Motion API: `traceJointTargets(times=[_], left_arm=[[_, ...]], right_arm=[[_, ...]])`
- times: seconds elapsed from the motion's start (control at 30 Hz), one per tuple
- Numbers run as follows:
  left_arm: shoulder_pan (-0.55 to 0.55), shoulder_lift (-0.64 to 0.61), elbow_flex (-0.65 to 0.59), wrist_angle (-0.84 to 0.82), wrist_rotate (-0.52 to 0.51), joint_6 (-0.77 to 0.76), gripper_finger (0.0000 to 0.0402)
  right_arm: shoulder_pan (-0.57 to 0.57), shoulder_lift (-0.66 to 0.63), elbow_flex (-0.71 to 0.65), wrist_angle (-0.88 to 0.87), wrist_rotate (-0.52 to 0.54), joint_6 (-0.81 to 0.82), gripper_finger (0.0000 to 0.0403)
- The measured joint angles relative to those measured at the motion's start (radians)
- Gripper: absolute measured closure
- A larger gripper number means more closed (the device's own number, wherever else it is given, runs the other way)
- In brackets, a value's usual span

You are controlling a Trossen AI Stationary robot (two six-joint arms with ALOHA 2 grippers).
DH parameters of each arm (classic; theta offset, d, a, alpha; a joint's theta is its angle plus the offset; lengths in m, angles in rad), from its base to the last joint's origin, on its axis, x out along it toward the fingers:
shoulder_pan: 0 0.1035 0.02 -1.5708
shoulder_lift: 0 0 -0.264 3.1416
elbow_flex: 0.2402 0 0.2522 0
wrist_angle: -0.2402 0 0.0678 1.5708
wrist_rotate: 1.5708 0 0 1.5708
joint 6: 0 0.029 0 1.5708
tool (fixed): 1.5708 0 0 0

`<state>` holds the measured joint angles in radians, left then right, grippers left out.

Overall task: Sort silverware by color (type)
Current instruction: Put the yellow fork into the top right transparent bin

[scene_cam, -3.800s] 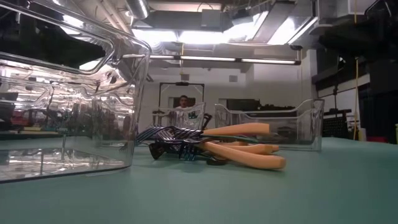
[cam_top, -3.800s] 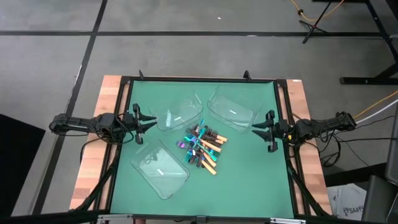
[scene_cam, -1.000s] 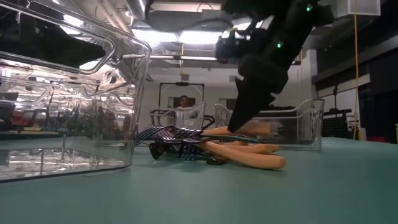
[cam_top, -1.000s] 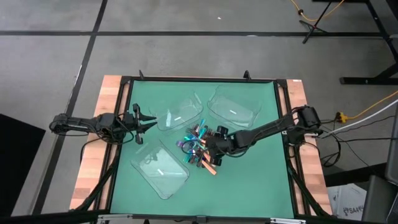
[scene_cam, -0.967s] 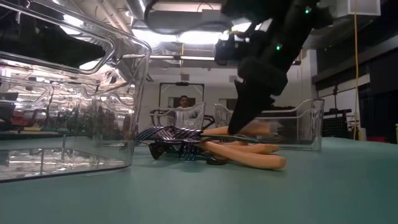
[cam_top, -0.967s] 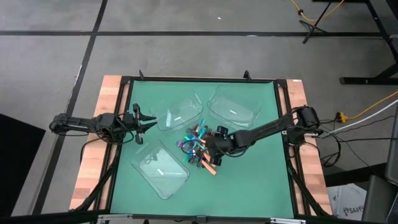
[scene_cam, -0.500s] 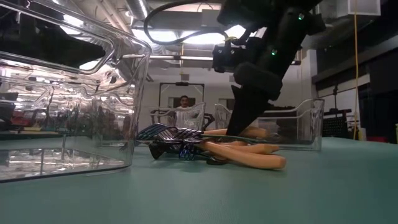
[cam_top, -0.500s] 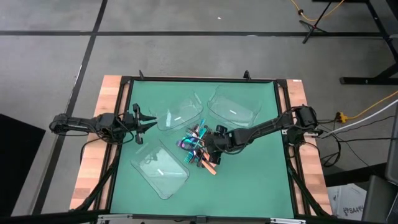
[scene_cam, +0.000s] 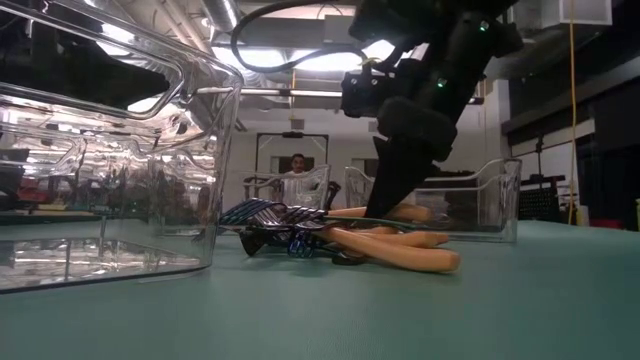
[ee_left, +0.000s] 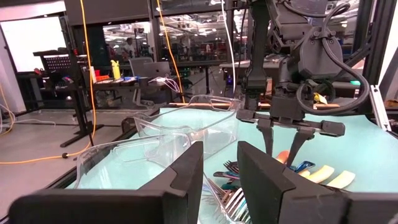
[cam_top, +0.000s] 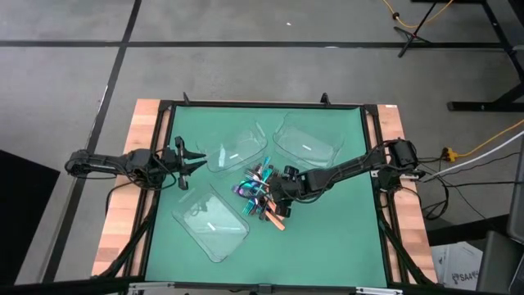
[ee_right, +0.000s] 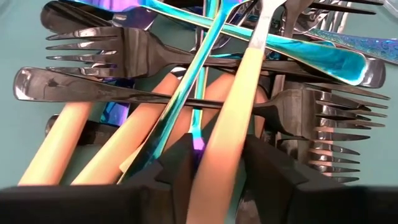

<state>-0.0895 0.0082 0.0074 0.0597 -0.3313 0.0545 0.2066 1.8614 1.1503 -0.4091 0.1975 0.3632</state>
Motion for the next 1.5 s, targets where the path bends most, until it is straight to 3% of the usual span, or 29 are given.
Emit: traceJointTargets(times=[0.4,0.73,1.5], left_arm=[[0.0,0.0,0.0,0.0,0.0,0.0,0.0309],[0.0,0.0,0.0,0.0,0.0,0.0,0.0309],[0.0,0.0,0.0,0.0,0.0,0.0,0.0309]], right_arm=[[0.002,0.0,0.0,0.004,-0.005,0.0,0.0344],[0.002,-0.007,0.005,-0.01,0.001,-0.001,0.0352],[0.003,-0.018,0.37,-0.549,0.108,-0.03,0.0354]])
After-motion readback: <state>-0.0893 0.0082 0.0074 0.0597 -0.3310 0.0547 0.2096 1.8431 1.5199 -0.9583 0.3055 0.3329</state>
